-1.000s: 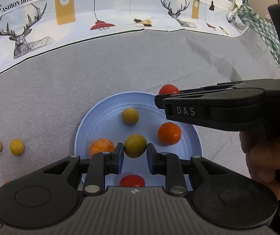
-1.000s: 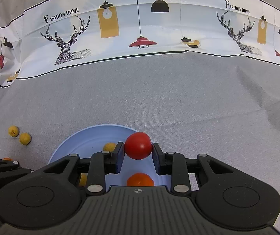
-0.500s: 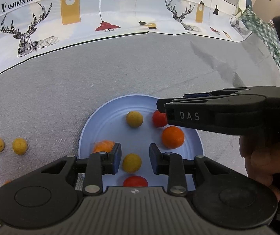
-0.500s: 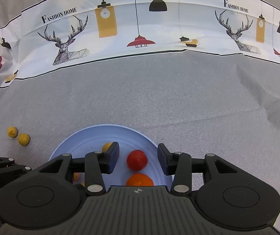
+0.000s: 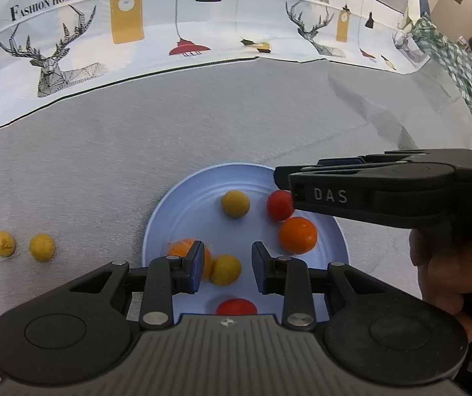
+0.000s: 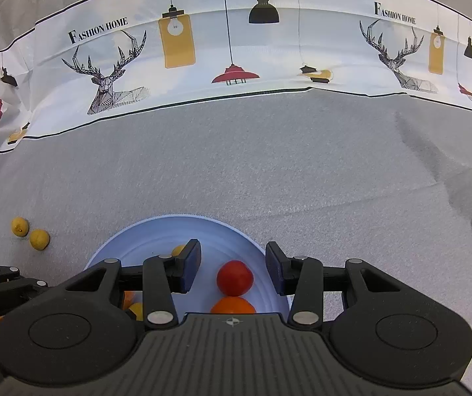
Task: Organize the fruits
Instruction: 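Grasp a yellow fruit with the left gripper while the right gripper grasps a mandarin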
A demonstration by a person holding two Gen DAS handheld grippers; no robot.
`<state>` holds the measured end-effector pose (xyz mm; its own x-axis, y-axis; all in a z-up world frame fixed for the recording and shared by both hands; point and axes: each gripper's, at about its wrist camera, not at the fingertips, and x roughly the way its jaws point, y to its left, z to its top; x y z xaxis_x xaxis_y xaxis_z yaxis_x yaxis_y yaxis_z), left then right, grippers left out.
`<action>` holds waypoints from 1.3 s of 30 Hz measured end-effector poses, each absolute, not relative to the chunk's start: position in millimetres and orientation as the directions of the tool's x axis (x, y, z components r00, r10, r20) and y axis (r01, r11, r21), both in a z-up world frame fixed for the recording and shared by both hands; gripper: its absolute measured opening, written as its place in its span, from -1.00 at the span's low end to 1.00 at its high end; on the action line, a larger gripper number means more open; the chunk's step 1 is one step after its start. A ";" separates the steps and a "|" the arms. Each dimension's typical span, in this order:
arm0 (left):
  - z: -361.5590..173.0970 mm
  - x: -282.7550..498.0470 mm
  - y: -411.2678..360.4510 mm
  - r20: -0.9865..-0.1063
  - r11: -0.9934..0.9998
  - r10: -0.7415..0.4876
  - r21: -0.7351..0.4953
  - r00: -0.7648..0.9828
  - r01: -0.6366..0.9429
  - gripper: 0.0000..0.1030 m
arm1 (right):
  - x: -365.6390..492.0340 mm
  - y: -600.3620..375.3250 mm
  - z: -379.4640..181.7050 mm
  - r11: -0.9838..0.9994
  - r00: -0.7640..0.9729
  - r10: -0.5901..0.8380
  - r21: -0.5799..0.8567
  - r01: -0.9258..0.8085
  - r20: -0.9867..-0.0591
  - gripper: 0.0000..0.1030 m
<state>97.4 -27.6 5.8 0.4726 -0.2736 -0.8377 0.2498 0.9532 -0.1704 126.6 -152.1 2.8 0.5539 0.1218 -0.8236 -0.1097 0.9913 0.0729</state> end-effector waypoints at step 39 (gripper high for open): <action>-25.4 141.1 199.0 -0.863 0.878 -0.140 -0.335 0.486 -0.342 -0.46 | 112.0 60.4 -29.2 0.820 0.263 0.448 0.276 -0.501 -0.854 0.13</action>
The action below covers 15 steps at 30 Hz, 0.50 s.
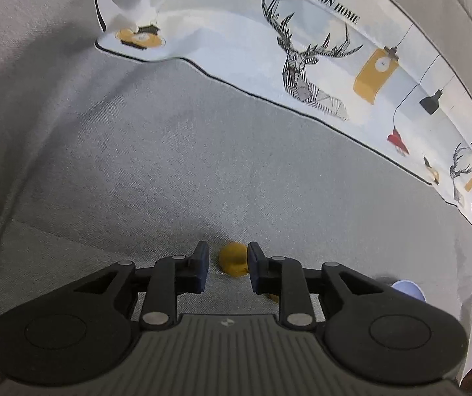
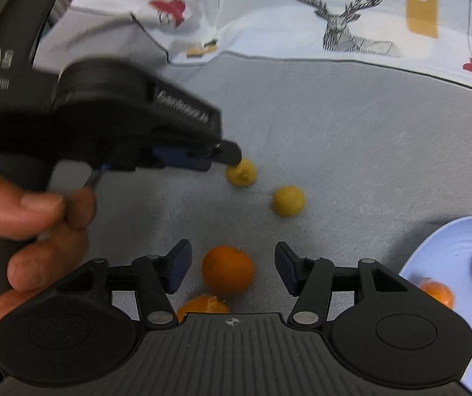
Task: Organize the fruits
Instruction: 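Grasp a yellow fruit with the left gripper while the right gripper grasps a mandarin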
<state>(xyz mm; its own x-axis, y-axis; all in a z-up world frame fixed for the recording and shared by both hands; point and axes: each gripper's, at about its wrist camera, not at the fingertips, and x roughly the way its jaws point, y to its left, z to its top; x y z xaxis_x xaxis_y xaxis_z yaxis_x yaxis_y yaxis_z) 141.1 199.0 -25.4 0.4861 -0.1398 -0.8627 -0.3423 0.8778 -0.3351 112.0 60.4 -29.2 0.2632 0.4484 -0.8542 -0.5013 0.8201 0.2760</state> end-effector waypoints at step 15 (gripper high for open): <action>-31.5 150.8 186.9 -0.877 0.917 -0.129 -0.283 0.463 -0.281 -0.50 | 109.2 65.6 -31.2 0.799 0.272 0.458 0.258 -0.543 -0.847 -0.26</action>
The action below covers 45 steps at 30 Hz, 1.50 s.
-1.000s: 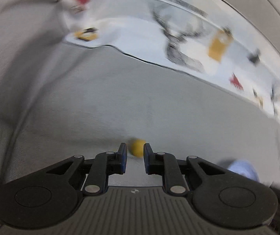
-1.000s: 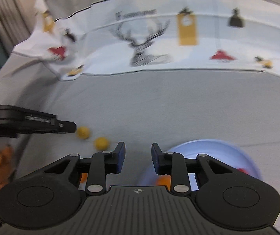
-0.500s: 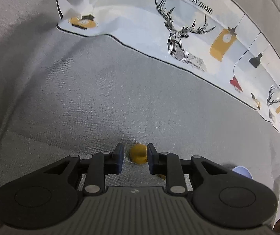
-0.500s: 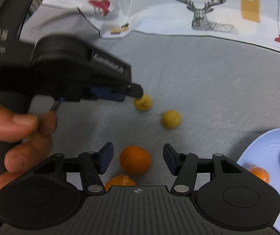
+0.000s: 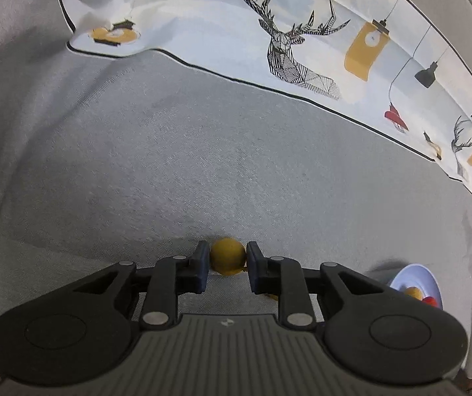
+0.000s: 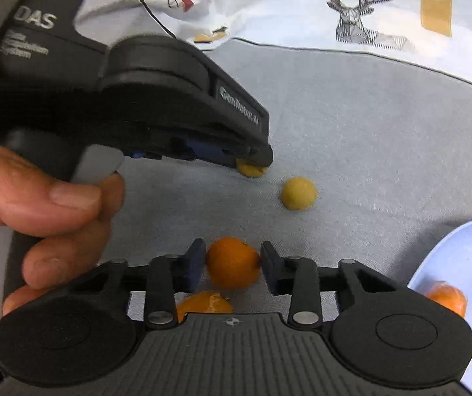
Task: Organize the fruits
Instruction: 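Grasp a yellow fruit with the left gripper while the right gripper grasps a mandarin, then carry the yellow fruit and mandarin over the blue plate with both grippers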
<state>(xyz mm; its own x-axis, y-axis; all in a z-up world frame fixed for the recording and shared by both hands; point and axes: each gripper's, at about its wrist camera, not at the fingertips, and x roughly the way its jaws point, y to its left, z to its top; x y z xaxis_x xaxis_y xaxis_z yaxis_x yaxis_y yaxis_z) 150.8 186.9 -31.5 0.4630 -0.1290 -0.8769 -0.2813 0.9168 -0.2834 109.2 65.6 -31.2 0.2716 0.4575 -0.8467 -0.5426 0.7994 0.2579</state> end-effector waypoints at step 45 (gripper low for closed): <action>45.0 28.7 130.2 -0.764 0.980 0.088 -0.047 0.639 -0.192 -0.51 | 49.8 -109.2 51.5 0.930 0.639 0.341 0.149 -0.335 -0.690 -0.26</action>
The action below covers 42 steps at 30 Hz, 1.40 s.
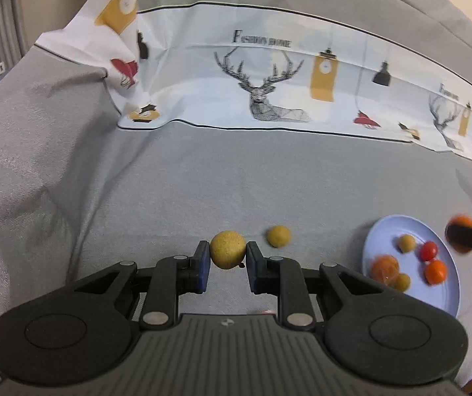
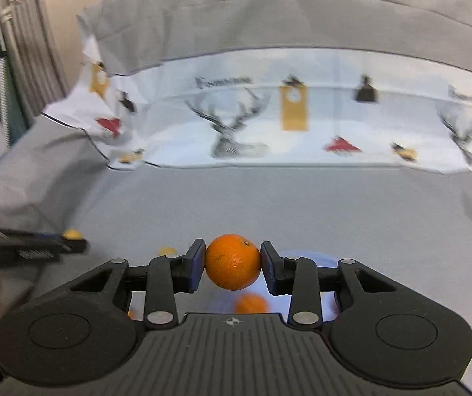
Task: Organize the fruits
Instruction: 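Carry the yellow fruit and mandarin over the blue plate with both grippers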
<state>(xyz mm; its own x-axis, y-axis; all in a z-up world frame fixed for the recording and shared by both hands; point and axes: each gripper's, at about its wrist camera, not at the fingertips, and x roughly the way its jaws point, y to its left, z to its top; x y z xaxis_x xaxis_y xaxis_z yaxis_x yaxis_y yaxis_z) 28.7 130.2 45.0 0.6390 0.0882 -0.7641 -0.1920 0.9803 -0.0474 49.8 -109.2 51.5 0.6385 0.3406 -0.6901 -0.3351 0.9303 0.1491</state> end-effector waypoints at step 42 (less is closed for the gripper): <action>1.4 43.4 -57.7 -0.726 0.898 -0.333 -0.050 0.602 0.437 -0.51 | 73.2 -187.8 -0.6 0.985 0.506 0.165 0.112 -0.134 -0.847 -0.27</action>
<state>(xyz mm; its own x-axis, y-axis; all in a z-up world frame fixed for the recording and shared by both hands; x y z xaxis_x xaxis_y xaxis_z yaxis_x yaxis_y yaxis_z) 43.4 -57.7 1.4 0.6018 -0.3332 -0.7259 0.4366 0.8982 -0.0504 73.2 -187.8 -0.6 0.5061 0.1651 -0.8465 -0.1342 0.9846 0.1118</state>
